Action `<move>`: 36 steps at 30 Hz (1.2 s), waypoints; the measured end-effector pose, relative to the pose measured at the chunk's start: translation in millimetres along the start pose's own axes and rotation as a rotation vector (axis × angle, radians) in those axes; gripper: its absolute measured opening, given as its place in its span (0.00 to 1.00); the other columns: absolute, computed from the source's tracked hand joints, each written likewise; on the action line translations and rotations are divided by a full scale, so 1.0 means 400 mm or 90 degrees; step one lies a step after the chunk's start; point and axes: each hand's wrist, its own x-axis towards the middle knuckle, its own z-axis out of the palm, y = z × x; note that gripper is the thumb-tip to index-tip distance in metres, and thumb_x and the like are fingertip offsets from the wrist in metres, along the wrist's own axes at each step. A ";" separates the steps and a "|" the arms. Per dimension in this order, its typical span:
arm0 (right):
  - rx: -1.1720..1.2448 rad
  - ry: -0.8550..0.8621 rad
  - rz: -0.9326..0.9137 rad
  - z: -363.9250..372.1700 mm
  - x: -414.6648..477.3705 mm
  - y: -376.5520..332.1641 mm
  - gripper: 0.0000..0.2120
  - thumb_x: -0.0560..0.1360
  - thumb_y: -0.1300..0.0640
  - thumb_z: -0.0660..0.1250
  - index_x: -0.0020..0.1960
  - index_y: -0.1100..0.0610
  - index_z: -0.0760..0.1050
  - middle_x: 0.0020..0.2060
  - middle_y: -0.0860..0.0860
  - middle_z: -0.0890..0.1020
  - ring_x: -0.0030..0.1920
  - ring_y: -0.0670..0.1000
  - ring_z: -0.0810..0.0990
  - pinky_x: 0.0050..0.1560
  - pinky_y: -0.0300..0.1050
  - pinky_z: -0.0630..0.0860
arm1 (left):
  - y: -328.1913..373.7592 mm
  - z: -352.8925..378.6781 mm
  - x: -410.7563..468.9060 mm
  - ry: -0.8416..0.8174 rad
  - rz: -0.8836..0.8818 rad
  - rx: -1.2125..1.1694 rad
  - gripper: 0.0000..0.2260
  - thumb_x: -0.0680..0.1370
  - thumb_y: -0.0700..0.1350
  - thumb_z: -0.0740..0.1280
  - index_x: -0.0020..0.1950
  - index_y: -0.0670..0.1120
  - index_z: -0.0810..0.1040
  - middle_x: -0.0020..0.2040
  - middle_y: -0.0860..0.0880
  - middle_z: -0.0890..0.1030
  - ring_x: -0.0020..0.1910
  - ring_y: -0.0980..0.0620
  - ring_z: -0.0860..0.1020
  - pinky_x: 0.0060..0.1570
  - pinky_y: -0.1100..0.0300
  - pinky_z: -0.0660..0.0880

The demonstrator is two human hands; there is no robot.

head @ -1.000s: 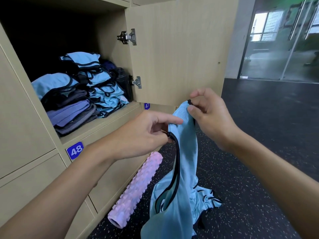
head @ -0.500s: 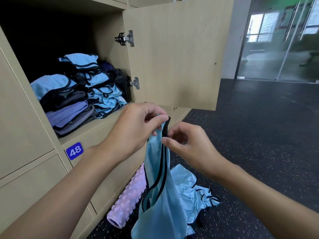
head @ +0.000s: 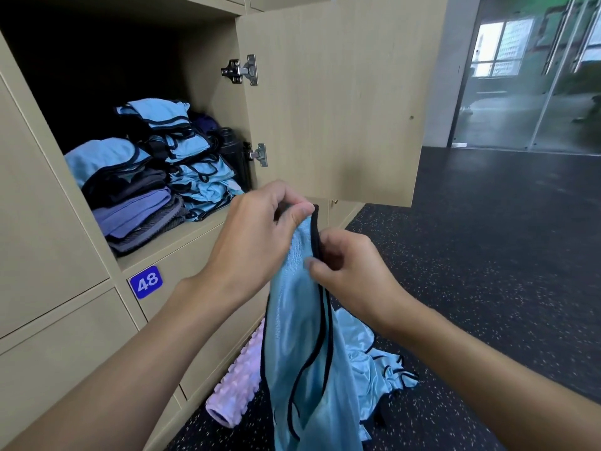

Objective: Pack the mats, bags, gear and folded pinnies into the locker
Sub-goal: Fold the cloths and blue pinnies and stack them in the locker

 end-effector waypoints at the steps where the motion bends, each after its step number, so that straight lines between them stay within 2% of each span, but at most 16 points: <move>1: -0.015 -0.006 0.012 -0.001 -0.001 0.002 0.06 0.75 0.64 0.67 0.39 0.59 0.74 0.30 0.50 0.75 0.31 0.44 0.69 0.33 0.42 0.69 | 0.001 -0.002 0.000 0.015 0.004 0.012 0.05 0.79 0.46 0.69 0.43 0.48 0.80 0.35 0.51 0.80 0.35 0.54 0.76 0.37 0.59 0.73; 3: -0.047 0.003 0.016 -0.005 -0.003 0.003 0.07 0.74 0.65 0.67 0.39 0.59 0.74 0.30 0.51 0.74 0.30 0.44 0.68 0.31 0.39 0.67 | 0.003 -0.011 0.007 0.055 0.010 0.020 0.06 0.80 0.45 0.69 0.44 0.45 0.79 0.34 0.49 0.78 0.32 0.55 0.72 0.33 0.63 0.69; 7: -0.075 0.037 0.012 -0.014 0.000 0.000 0.07 0.74 0.64 0.66 0.38 0.58 0.77 0.36 0.59 0.80 0.32 0.45 0.70 0.34 0.40 0.69 | 0.001 -0.035 0.021 0.128 0.009 0.036 0.06 0.80 0.45 0.68 0.45 0.44 0.78 0.34 0.50 0.76 0.33 0.53 0.71 0.34 0.62 0.67; 9: -0.069 0.024 0.010 -0.016 -0.001 -0.004 0.07 0.75 0.64 0.66 0.39 0.57 0.78 0.38 0.59 0.81 0.34 0.48 0.73 0.37 0.46 0.73 | 0.007 -0.044 0.022 0.126 0.000 0.052 0.05 0.79 0.46 0.69 0.47 0.45 0.78 0.33 0.54 0.74 0.33 0.55 0.70 0.34 0.63 0.66; 11: -0.070 0.006 -0.002 -0.018 -0.003 -0.008 0.08 0.76 0.63 0.64 0.40 0.57 0.79 0.38 0.59 0.81 0.35 0.53 0.75 0.39 0.51 0.75 | 0.009 -0.052 0.019 0.070 -0.018 0.074 0.11 0.74 0.54 0.73 0.52 0.50 0.79 0.37 0.57 0.75 0.37 0.59 0.71 0.39 0.66 0.67; 14: -0.070 -0.001 -0.009 -0.026 -0.003 -0.014 0.09 0.79 0.61 0.62 0.44 0.60 0.79 0.33 0.57 0.76 0.33 0.47 0.69 0.34 0.50 0.69 | 0.004 -0.062 0.006 -0.124 -0.066 0.123 0.33 0.62 0.71 0.73 0.63 0.59 0.78 0.53 0.62 0.80 0.54 0.63 0.76 0.55 0.63 0.72; 15: -0.068 -0.001 -0.013 -0.030 -0.002 -0.015 0.10 0.80 0.60 0.61 0.45 0.61 0.79 0.33 0.58 0.77 0.33 0.47 0.69 0.34 0.50 0.69 | 0.002 -0.061 0.000 -0.198 -0.083 0.132 0.34 0.61 0.72 0.73 0.64 0.59 0.78 0.54 0.62 0.81 0.55 0.63 0.77 0.56 0.62 0.73; 17: -0.068 -0.004 -0.023 -0.037 -0.002 -0.016 0.10 0.81 0.59 0.61 0.46 0.59 0.80 0.38 0.61 0.81 0.35 0.53 0.74 0.39 0.54 0.73 | -0.009 -0.051 -0.012 -0.279 -0.099 0.105 0.21 0.68 0.63 0.75 0.56 0.54 0.84 0.46 0.60 0.84 0.45 0.62 0.80 0.48 0.61 0.76; 18: -0.069 -0.008 -0.022 -0.040 -0.004 -0.016 0.10 0.81 0.58 0.62 0.46 0.59 0.80 0.40 0.61 0.81 0.37 0.56 0.76 0.41 0.54 0.75 | -0.012 -0.046 -0.013 -0.276 -0.093 0.073 0.12 0.72 0.56 0.75 0.49 0.50 0.85 0.39 0.57 0.83 0.36 0.59 0.78 0.39 0.59 0.75; 20: -0.072 -0.014 -0.017 -0.044 -0.006 -0.017 0.10 0.80 0.57 0.63 0.45 0.60 0.80 0.40 0.62 0.81 0.36 0.54 0.75 0.41 0.55 0.75 | -0.014 -0.047 -0.011 -0.234 -0.075 0.025 0.09 0.76 0.47 0.73 0.41 0.43 0.83 0.30 0.47 0.77 0.28 0.56 0.68 0.29 0.60 0.65; 22: -0.083 -0.013 -0.016 -0.045 -0.007 -0.018 0.10 0.80 0.56 0.65 0.43 0.59 0.80 0.39 0.60 0.81 0.35 0.49 0.74 0.40 0.53 0.74 | -0.008 -0.052 -0.008 -0.196 -0.077 0.006 0.10 0.77 0.45 0.72 0.38 0.41 0.80 0.27 0.50 0.72 0.26 0.58 0.64 0.27 0.65 0.61; 25: -0.122 -0.013 -0.017 -0.050 -0.008 -0.015 0.08 0.79 0.58 0.65 0.42 0.55 0.78 0.36 0.52 0.81 0.33 0.42 0.73 0.37 0.42 0.73 | -0.005 -0.055 -0.004 -0.109 -0.083 0.015 0.11 0.75 0.44 0.73 0.34 0.44 0.78 0.27 0.56 0.71 0.26 0.59 0.66 0.28 0.65 0.62; 29: -0.215 -0.009 -0.021 -0.058 -0.008 -0.008 0.10 0.78 0.62 0.64 0.39 0.50 0.72 0.33 0.47 0.77 0.32 0.43 0.70 0.35 0.36 0.67 | -0.014 -0.062 0.007 0.017 -0.116 0.049 0.14 0.73 0.44 0.75 0.30 0.51 0.75 0.25 0.58 0.73 0.26 0.58 0.68 0.27 0.66 0.64; 32: -0.218 0.010 -0.014 -0.066 -0.003 -0.009 0.09 0.77 0.63 0.63 0.39 0.56 0.74 0.32 0.52 0.77 0.30 0.45 0.67 0.32 0.37 0.65 | -0.014 -0.070 0.004 -0.001 -0.118 0.092 0.07 0.71 0.50 0.75 0.43 0.54 0.78 0.37 0.61 0.80 0.37 0.60 0.77 0.36 0.68 0.70; 34: -0.210 0.003 -0.018 -0.068 -0.003 -0.012 0.09 0.78 0.62 0.62 0.40 0.57 0.76 0.30 0.52 0.75 0.30 0.45 0.66 0.31 0.37 0.64 | -0.010 -0.065 -0.010 -0.119 -0.099 0.091 0.20 0.68 0.59 0.76 0.58 0.59 0.78 0.50 0.64 0.81 0.50 0.68 0.78 0.50 0.71 0.71; 36: -0.200 -0.016 -0.035 -0.064 -0.007 -0.018 0.09 0.78 0.61 0.63 0.40 0.57 0.77 0.30 0.49 0.77 0.31 0.45 0.69 0.34 0.38 0.66 | -0.001 -0.045 -0.024 -0.203 -0.078 0.084 0.26 0.66 0.64 0.75 0.63 0.61 0.78 0.54 0.67 0.80 0.56 0.71 0.75 0.56 0.72 0.70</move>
